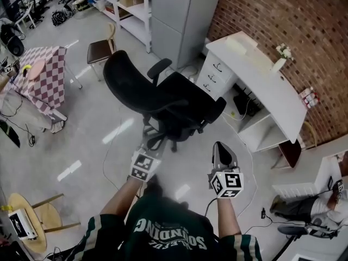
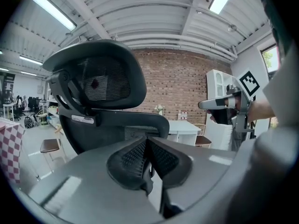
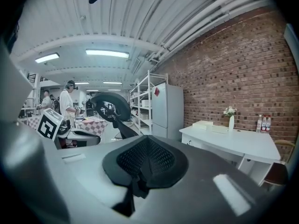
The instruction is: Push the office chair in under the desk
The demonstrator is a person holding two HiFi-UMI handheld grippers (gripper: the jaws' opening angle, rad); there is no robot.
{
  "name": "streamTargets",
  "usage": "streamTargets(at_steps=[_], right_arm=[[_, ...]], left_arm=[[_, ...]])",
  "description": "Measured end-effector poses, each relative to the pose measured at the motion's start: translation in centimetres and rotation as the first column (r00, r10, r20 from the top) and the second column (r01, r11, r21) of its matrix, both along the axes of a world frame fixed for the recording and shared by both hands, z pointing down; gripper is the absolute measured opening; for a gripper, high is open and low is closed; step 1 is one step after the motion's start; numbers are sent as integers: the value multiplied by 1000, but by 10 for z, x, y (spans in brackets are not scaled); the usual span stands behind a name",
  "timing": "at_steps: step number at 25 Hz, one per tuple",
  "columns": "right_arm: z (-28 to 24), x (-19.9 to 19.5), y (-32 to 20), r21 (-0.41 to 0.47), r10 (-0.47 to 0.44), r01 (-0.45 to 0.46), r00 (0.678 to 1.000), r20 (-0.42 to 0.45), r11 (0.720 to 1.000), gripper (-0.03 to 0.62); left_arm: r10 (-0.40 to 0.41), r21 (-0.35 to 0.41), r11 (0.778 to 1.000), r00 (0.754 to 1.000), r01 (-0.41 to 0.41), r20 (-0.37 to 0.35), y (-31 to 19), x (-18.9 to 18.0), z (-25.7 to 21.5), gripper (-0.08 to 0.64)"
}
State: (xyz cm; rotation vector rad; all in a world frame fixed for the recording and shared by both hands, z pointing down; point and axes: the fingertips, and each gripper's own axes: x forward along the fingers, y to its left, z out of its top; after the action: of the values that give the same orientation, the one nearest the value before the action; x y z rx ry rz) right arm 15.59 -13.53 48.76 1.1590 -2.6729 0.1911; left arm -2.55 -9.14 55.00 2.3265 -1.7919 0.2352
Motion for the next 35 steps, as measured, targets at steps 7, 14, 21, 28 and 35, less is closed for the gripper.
streamTargets(at_steps=[7,14,21,28,35], right_arm=[[8,-45,-3,-10,14,-14,1000,-4,1000,2],[5,-51,-7,-9,25,-25,1000,3,1000,2],[1,-48,-17,7,-22,22,1000,9,1000,2],[-2,-55,-25,13,-74,74,997,18,997,2],[6,-61,-27,-11,-165,165,986,30,986,30]], left_arm=[[82,-1,997,997,-82,9,-5,-18,3,11],[148,-7,989,989,-148,17,-18,-7,2,11],[175,-4,985,984,-175,10,-28,22,-4,11],[141,-15,990,990,-141,18,-32,19,-5,11],[87,-34,996,996,-86,20,-31,22,-2,11]])
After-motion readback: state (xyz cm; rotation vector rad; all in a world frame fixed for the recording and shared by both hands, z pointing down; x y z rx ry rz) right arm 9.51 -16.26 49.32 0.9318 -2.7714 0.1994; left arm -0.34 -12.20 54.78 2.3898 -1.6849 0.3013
